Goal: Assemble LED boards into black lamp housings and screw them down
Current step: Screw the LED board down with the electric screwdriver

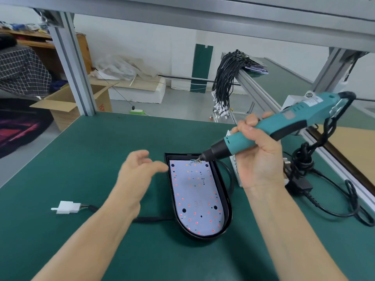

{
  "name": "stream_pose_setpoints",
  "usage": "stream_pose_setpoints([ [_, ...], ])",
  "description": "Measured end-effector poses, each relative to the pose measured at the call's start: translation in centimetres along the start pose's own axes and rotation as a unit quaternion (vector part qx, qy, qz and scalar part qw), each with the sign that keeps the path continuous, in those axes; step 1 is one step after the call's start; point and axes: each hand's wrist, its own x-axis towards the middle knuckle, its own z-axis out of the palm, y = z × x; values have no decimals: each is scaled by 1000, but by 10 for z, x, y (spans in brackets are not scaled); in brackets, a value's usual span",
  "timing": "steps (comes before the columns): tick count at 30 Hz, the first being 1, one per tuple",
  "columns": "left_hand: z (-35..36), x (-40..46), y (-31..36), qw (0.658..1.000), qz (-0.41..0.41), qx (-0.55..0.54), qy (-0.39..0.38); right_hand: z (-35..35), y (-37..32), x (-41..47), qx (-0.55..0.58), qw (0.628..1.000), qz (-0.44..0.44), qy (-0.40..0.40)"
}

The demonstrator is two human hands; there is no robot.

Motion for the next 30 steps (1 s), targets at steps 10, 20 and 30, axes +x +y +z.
stream_pose_setpoints([
  [10, 27, 2, -19, 984, -26, 129, -121, -3, 36, 9, -47, 998, 33, 4],
  [20, 30, 7, -24, 989, -18, 94, -114, -7, 47, 14, -65, 997, 49, 9],
  [30, 31, 10, -28, 990, -21, 78, -119, -3, 45, 17, -99, 990, 78, -62],
])
